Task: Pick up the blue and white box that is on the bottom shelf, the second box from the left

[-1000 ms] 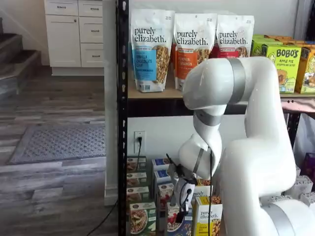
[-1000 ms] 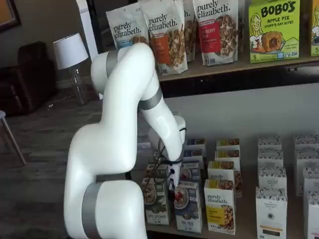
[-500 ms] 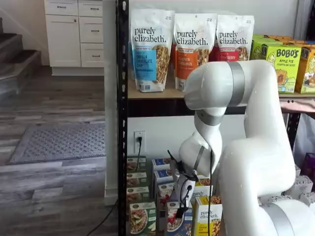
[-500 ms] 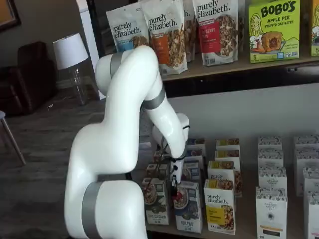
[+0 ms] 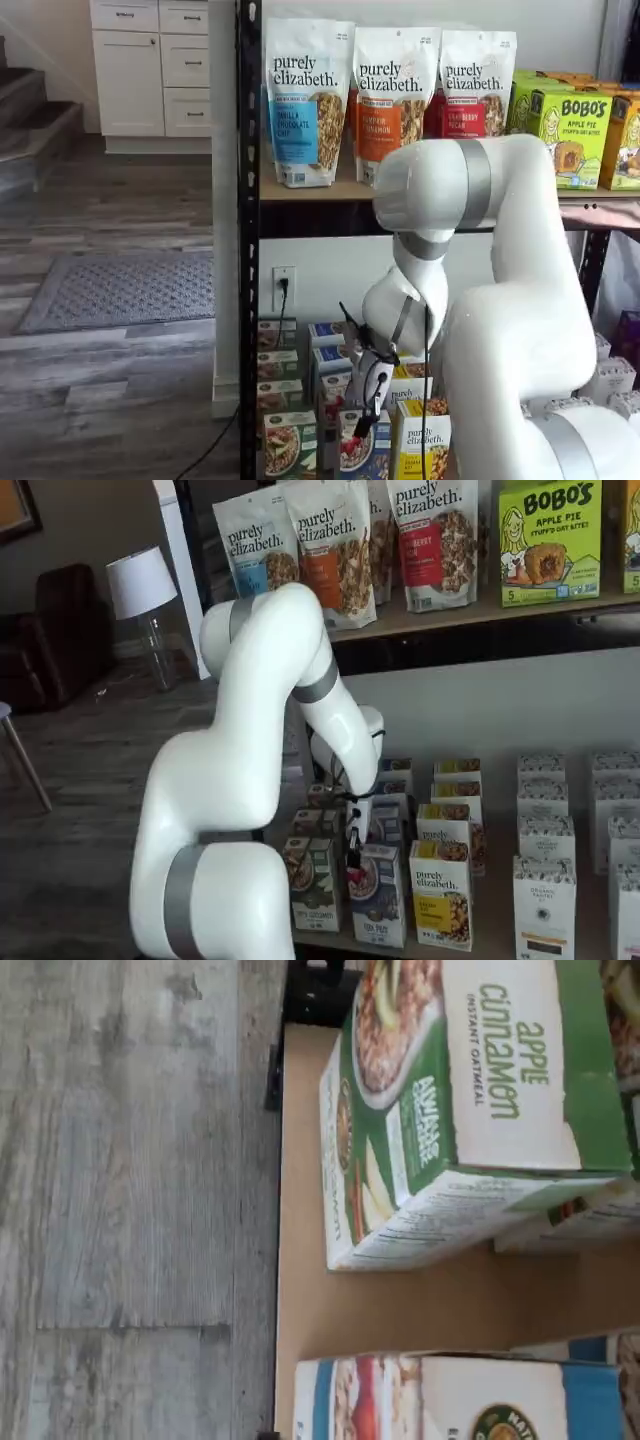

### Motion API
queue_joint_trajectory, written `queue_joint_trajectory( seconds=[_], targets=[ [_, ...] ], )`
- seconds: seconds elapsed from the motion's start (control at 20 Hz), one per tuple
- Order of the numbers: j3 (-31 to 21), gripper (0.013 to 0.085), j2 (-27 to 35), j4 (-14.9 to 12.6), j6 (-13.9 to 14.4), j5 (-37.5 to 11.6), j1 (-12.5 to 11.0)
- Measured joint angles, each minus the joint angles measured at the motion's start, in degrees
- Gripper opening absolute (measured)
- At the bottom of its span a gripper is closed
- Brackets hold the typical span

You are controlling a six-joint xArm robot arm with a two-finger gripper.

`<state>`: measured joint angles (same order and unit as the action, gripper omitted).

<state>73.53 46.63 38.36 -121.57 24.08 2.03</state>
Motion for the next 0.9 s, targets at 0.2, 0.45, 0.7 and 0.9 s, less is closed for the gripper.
queue_joint_trajectory(
  seconds=[0.2,0.45,0.7,0.9],
  targets=[
    [2.3,0.085,1.9,-2.2,2.0,0.3,0.0],
    [4.6,0.085,3.9,-5.3,4.7,0.8,-0.1],
    [6.2,0.085,5.5,-7.4,6.5,0.7,-0.1],
    [7.3,0.085,6.6,-10.6,9.1,1.5,-0.4]
  ],
)
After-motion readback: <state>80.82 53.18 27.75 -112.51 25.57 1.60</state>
